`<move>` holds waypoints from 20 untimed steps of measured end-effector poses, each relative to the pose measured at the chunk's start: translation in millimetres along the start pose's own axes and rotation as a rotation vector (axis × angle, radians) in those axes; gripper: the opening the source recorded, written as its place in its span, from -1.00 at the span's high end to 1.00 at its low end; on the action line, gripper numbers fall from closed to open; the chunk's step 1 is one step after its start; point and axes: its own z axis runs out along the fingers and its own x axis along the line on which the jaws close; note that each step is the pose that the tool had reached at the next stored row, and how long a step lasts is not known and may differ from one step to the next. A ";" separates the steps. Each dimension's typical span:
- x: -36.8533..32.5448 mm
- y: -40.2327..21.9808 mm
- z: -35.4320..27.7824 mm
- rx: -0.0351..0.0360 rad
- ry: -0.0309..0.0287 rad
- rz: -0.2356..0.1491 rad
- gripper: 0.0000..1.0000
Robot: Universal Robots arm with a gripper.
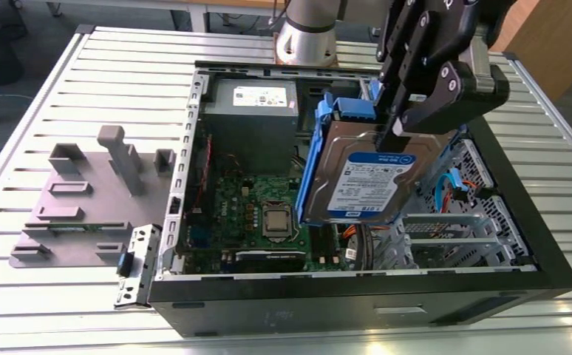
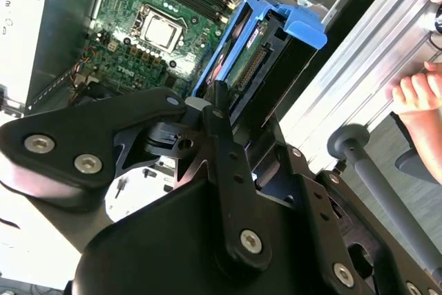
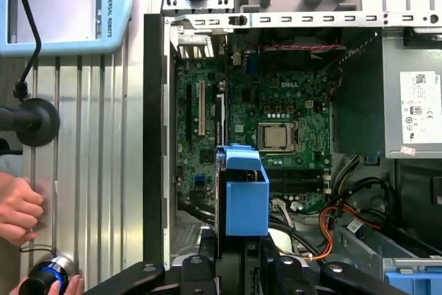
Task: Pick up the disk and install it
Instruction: 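Pick up the disk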
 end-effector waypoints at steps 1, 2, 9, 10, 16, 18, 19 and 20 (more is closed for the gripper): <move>1.4 -0.2 0.1 0.0000 -0.0013 0.000 0.30; 2.6 -0.3 0.1 -0.0001 -0.0033 0.000 0.30; 4.8 -0.3 -0.2 -0.0005 -0.0215 -0.001 0.30; 5.0 -0.4 -0.2 -0.0006 -0.0278 -0.001 0.30; 5.3 -3.3 -0.3 -0.0007 -0.0376 -0.002 0.30; 5.2 -7.8 -0.5 -0.0007 -0.0377 -0.002 0.30; 5.2 -11.1 -0.6 -0.0007 -0.0377 -0.002 0.30; 5.1 -14.3 -0.8 -0.0008 -0.0376 -0.002 0.30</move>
